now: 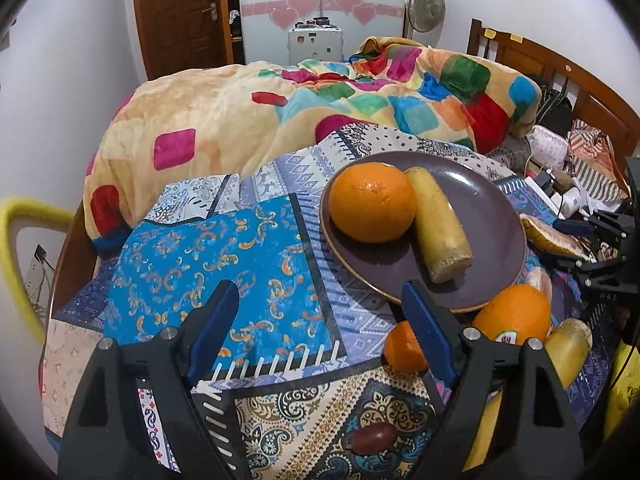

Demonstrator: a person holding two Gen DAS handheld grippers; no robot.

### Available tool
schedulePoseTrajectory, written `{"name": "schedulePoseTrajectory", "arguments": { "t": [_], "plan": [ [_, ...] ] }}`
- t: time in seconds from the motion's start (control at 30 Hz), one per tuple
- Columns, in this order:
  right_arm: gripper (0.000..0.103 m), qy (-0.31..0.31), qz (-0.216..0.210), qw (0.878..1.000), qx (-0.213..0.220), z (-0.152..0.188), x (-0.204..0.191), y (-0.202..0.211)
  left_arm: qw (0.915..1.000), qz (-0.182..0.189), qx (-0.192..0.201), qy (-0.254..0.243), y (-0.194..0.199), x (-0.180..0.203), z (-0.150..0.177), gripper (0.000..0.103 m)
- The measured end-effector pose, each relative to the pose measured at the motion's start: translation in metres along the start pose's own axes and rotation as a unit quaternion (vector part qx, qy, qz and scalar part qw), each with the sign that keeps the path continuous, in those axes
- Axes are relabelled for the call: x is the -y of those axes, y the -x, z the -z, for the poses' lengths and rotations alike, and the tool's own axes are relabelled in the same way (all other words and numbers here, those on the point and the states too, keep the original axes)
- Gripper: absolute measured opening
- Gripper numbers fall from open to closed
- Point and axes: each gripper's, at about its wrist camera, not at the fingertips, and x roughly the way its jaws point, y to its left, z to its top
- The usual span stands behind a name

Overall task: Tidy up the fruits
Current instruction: 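Open both grippers and withdraw, moving the right gripper toward a pomelo segment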

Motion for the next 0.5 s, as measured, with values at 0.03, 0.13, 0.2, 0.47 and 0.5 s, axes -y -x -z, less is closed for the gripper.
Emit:
{"name": "schedulePoseTrajectory", "arguments": {
  "t": [0.03, 0.13, 0.2, 0.47, 0.5],
  "plan": [
    [0.051, -0.006, 0.000, 1.000, 0.004, 0.001, 0.001, 0.002, 1.0000, 0.001, -0.001, -0.001, 0.001, 0.001, 0.001, 0.084],
    [0.048, -0.007, 0.014, 1.000, 0.012, 0.004, -0.006, 0.005, 1.0000, 0.006, -0.001, -0.003, 0.007, 0.006, 0.003, 0.084],
    [0.047, -0.005, 0.017, 1.000, 0.016, 0.008, -0.010, 0.009, 0.9999, 0.010, -0.001, -0.006, 0.014, 0.011, 0.003, 0.084],
    [0.045, -0.021, 0.004, 0.999, 0.024, 0.022, -0.016, 0.039, 0.9992, 0.035, 0.003, -0.017, 0.044, 0.035, 0.012, 0.084],
    [0.045, -0.023, 0.004, 0.999, 0.027, 0.024, -0.016, 0.044, 0.9991, 0.039, 0.003, -0.019, 0.048, 0.038, 0.014, 0.084]
  ]
}}
